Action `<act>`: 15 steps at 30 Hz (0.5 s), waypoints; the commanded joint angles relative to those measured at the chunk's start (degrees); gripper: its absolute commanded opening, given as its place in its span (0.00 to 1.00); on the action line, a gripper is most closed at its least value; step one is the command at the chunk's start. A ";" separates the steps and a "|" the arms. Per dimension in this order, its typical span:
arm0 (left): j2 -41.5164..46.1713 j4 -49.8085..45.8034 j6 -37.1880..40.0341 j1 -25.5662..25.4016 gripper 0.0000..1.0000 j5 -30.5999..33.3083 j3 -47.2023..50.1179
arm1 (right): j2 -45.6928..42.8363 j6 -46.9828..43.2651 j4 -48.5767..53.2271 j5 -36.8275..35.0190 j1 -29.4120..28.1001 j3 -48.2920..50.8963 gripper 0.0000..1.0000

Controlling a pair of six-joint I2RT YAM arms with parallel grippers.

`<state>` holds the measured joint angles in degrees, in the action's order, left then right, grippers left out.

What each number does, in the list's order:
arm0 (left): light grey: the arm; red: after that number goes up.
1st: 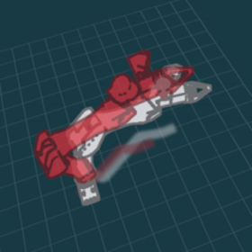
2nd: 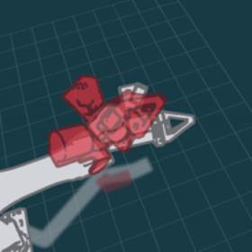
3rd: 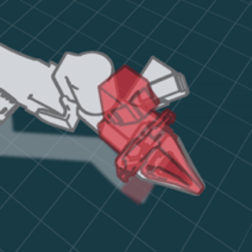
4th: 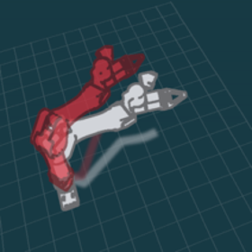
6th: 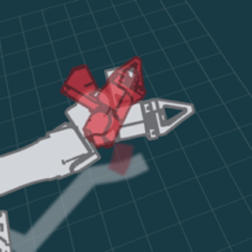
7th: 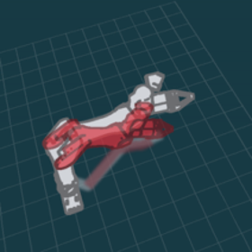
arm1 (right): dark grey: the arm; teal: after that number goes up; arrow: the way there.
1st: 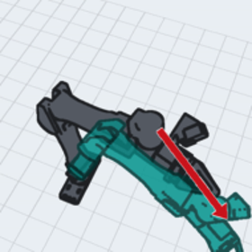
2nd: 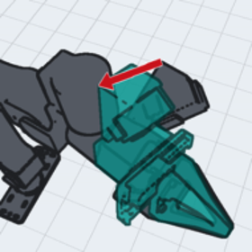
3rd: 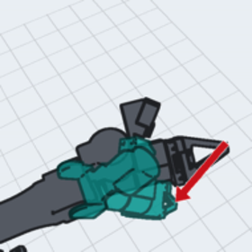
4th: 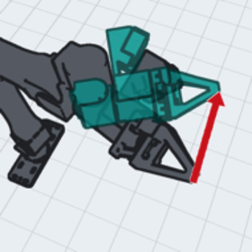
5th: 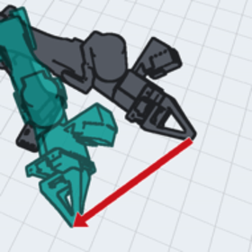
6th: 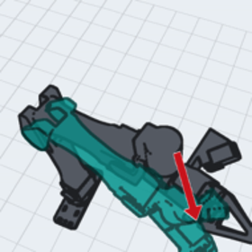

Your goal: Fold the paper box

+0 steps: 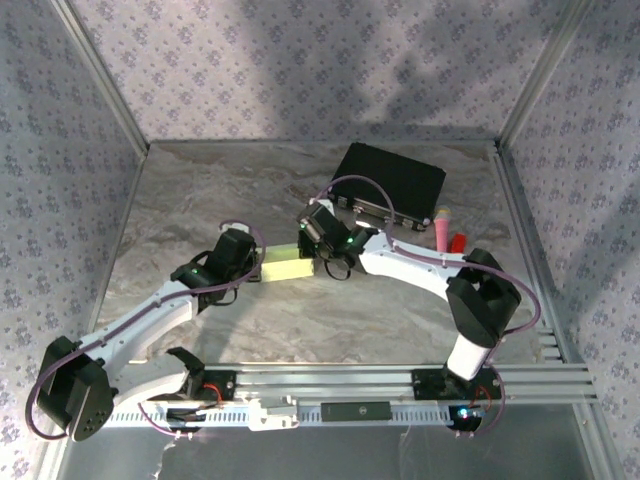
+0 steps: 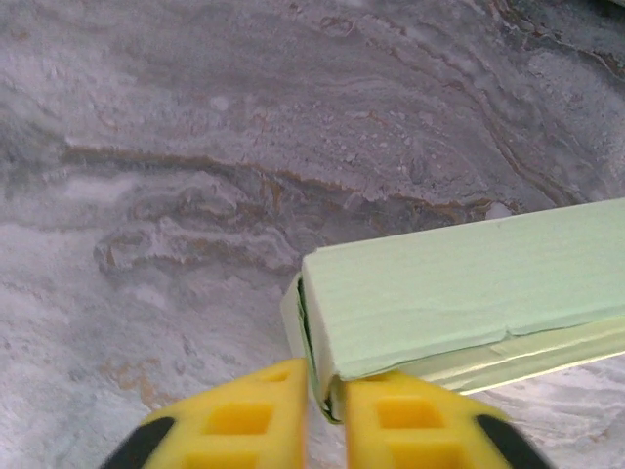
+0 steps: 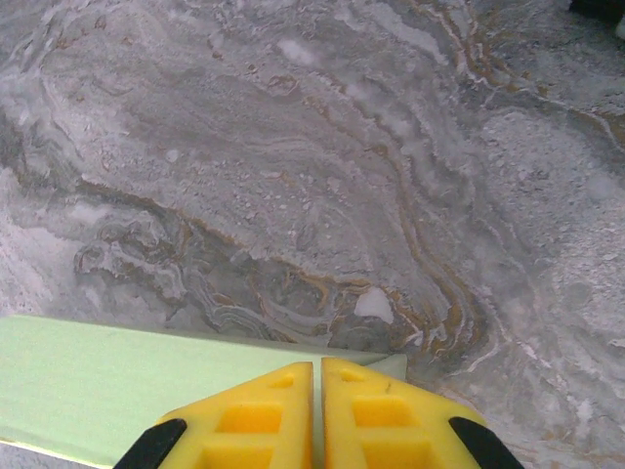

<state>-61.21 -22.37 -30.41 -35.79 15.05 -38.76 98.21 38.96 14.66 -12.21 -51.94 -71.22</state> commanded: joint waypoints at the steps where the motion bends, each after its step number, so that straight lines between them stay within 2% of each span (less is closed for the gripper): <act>1: 1.54 -3.27 -1.60 -0.40 0.25 0.23 -2.64 | 1.32 -1.24 1.38 -3.54 -1.43 -1.45 0.12; 15: 7.00 -8.52 -6.21 -0.42 0.33 -1.00 -4.98 | 1.80 -2.48 1.21 -11.27 -5.75 0.22 0.10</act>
<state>-56.49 -27.64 -34.26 -35.79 14.17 -41.36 98.91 37.23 14.76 -20.01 -57.01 -71.40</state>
